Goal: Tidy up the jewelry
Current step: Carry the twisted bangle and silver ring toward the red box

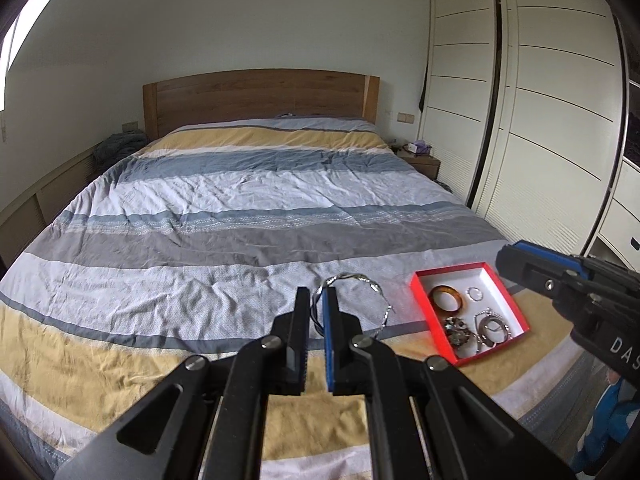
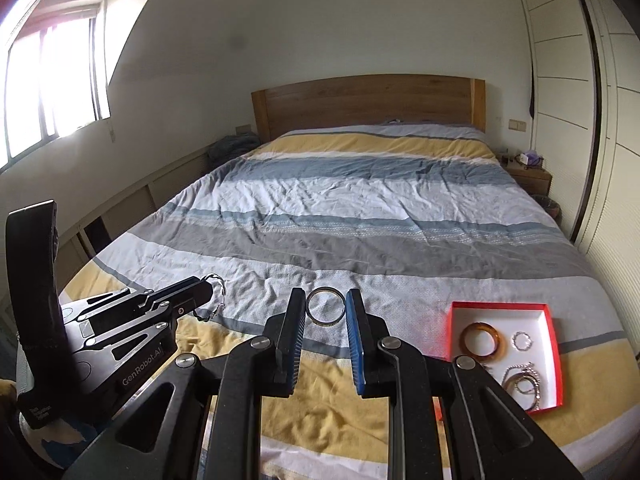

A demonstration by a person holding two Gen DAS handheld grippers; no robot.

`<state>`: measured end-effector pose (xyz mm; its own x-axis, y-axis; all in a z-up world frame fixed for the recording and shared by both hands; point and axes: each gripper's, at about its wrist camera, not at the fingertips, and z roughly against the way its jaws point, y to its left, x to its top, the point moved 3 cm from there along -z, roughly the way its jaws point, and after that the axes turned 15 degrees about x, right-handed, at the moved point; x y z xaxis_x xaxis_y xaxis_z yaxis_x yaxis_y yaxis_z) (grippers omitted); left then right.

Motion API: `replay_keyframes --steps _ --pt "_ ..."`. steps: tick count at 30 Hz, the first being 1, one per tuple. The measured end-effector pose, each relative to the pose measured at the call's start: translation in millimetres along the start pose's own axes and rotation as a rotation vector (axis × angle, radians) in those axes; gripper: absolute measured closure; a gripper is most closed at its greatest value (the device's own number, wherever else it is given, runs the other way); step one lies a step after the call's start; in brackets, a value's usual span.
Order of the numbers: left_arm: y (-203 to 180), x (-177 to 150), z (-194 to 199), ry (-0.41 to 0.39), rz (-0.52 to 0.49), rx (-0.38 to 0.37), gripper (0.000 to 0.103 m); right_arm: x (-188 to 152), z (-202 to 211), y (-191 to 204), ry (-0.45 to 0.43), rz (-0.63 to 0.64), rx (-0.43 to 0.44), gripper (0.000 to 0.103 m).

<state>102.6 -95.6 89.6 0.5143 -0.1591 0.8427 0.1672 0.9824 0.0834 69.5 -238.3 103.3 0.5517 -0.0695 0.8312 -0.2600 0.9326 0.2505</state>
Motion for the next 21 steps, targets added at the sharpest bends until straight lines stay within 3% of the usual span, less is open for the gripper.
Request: replay_keyframes --steps 12,17,21 --pt "-71.5 -2.0 62.7 -0.045 -0.077 -0.059 0.098 -21.4 116.5 -40.4 -0.087 -0.056 -0.124 0.083" --pt "-95.6 -1.2 65.5 -0.038 -0.112 -0.064 0.098 -24.0 131.7 -59.8 -0.087 -0.057 -0.142 0.083" --pt "-117.9 -1.2 45.9 0.006 -0.128 -0.073 0.097 -29.3 126.1 -84.1 -0.071 -0.075 -0.146 0.083"
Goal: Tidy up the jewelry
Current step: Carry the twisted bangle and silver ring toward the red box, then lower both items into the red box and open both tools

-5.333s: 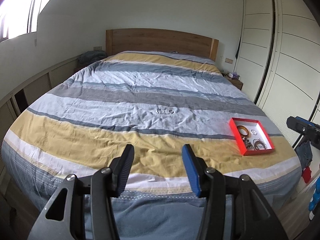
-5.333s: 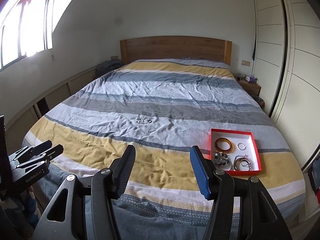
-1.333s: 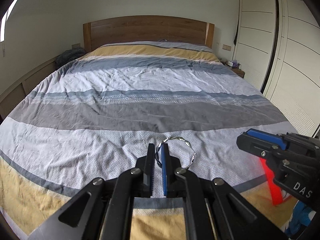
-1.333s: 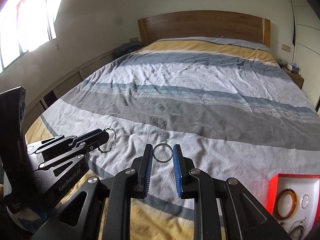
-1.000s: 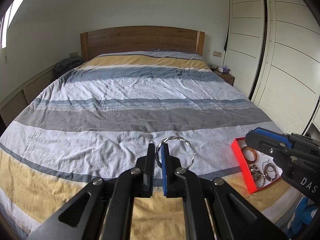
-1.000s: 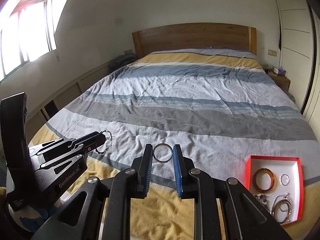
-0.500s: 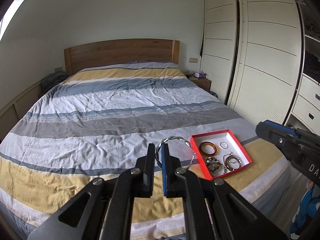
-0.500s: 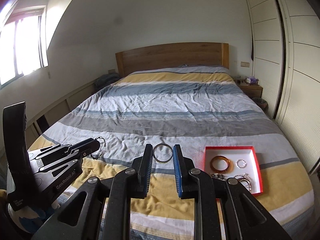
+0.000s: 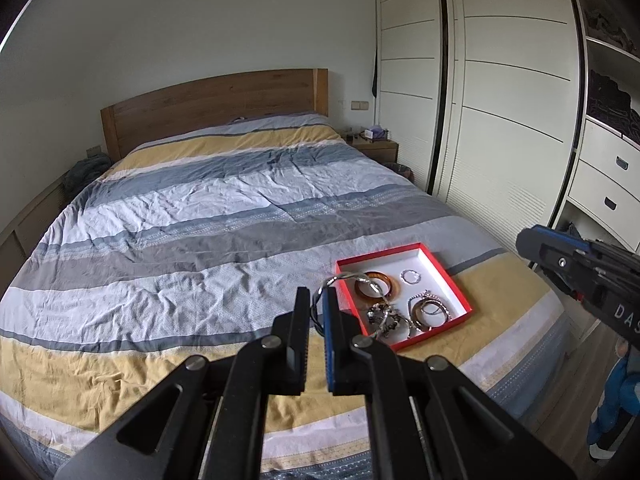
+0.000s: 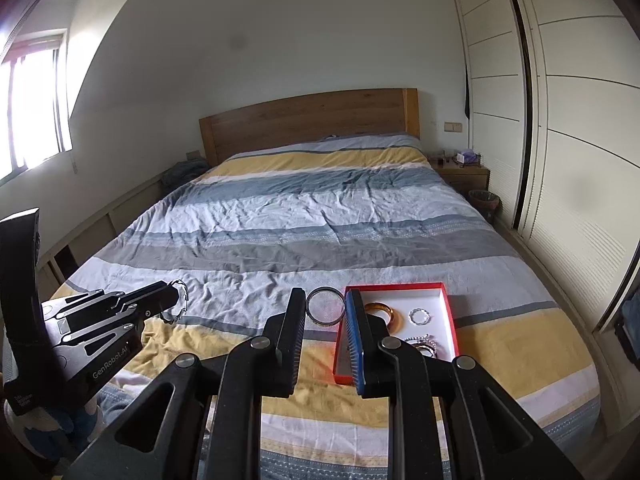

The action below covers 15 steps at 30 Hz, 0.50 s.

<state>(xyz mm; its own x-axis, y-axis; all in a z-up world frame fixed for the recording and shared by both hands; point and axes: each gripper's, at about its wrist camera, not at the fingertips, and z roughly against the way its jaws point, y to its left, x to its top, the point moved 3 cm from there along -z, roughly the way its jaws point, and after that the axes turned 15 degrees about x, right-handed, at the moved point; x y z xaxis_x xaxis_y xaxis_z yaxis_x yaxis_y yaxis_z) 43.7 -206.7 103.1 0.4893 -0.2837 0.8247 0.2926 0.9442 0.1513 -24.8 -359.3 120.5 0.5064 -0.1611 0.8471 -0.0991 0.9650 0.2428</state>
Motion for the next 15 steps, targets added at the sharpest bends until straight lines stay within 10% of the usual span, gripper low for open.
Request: replay_keyframes --steps 15 --pt "-91.6 -13.9 -143.3 0.169 -0.091 -0.102 0.097 -52.8 -113.5 -139.0 0.186 -0.144 -0.063 0.083"
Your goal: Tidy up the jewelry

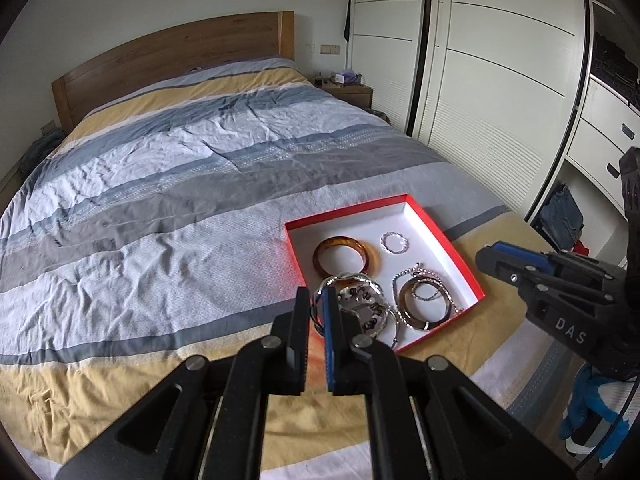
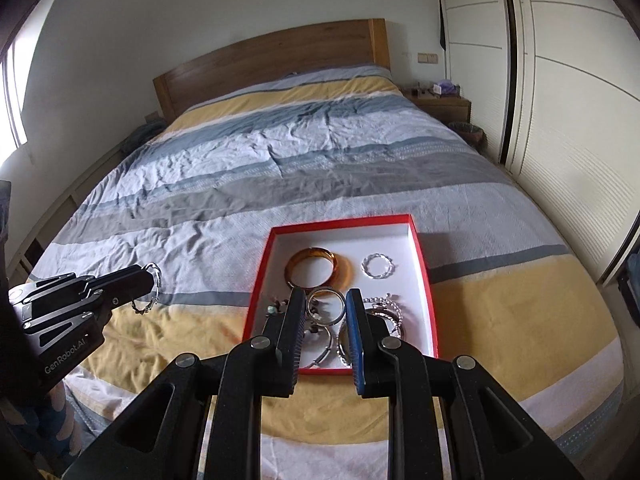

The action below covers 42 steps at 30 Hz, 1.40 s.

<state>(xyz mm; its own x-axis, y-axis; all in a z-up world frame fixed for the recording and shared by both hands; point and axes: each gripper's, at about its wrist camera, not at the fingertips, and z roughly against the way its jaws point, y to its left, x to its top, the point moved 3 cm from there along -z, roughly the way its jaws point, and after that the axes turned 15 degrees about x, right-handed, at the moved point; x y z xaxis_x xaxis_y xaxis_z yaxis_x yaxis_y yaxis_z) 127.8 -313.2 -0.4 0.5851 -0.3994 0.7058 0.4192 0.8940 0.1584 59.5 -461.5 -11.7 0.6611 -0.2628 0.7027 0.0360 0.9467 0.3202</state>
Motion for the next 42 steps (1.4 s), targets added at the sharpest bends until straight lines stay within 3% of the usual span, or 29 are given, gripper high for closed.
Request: replay_keyframes --steps 12,19,28,38,42 --pt "-50.5 24.5 -124.2 0.096 -0.059 -0.007 0.097 30.9 -104.9 -80.8 0.123 -0.04 -0.023 0.083" --pt "-64.4 14.9 -163.4 0.157 -0.085 0.01 0.097 32.1 -155.3 -105.2 0.221 -0.034 -0.038 0.083" --pt "-66.3 5.2 -185.7 0.204 -0.075 0.03 0.097 21.3 -178.1 -109.5 0.291 0.014 -0.075 0.083" --pt "-63.5 5.1 -181.4 0.201 -0.052 0.008 0.096 20.8 -174.7 -106.5 0.292 0.04 -0.089 0.079" --pt "-61.0 7.4 -169.3 0.192 -0.053 -0.001 0.087 20.4 -161.1 -108.7 0.272 0.011 -0.095 0.074"
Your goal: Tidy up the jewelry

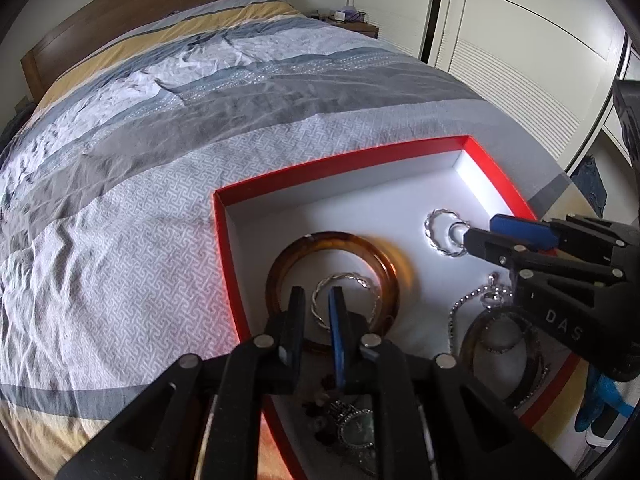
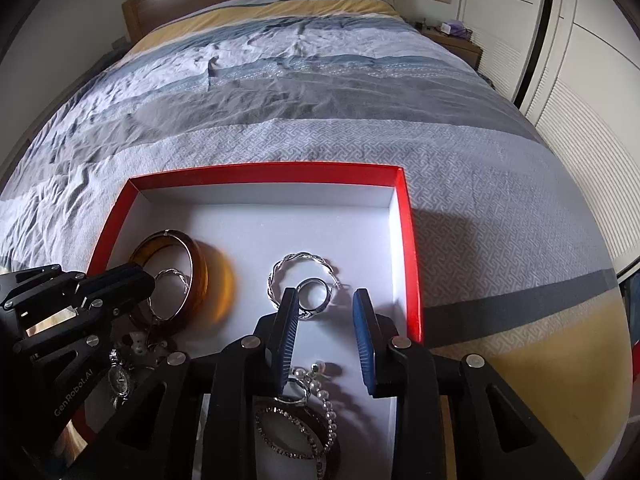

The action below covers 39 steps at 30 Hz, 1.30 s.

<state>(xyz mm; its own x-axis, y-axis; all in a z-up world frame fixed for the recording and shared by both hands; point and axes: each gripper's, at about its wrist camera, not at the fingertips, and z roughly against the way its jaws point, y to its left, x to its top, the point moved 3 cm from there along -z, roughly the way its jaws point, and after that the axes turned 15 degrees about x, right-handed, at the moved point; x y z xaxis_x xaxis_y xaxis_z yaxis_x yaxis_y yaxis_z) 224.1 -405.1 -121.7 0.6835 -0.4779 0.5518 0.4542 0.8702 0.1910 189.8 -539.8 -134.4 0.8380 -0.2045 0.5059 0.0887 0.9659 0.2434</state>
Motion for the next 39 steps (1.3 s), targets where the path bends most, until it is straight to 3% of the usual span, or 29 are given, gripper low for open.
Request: replay_keyframes --steps 4,7,18,28,39 --pt "5.6 -1.9 23.1 -0.03 0.019 -0.008 0.068 -9.1 21.9 1.9 -0.029 -0.03 0.006 0.069" --pt "12.0 -7.0 43.3 -0.043 0.042 -0.008 0.063 -18.6 41.7 8.7 -0.053 -0.056 0.017 0.067" --pt "61.3 -47.2 136.3 -0.125 0.116 0.076 0.062 -59.5 118.3 80.3 -0.116 -0.036 0.07 0.057" --pt "120.0 -105.9 229.3 -0.172 0.13 0.144 0.062 -101.0 187.5 163.4 -0.191 0.02 0.106 0.056" --pt "177.6 -175.7 318.7 -0.3 0.155 0.212 0.058 -151.6 240.0 250.7 -0.285 0.071 0.11 0.056"
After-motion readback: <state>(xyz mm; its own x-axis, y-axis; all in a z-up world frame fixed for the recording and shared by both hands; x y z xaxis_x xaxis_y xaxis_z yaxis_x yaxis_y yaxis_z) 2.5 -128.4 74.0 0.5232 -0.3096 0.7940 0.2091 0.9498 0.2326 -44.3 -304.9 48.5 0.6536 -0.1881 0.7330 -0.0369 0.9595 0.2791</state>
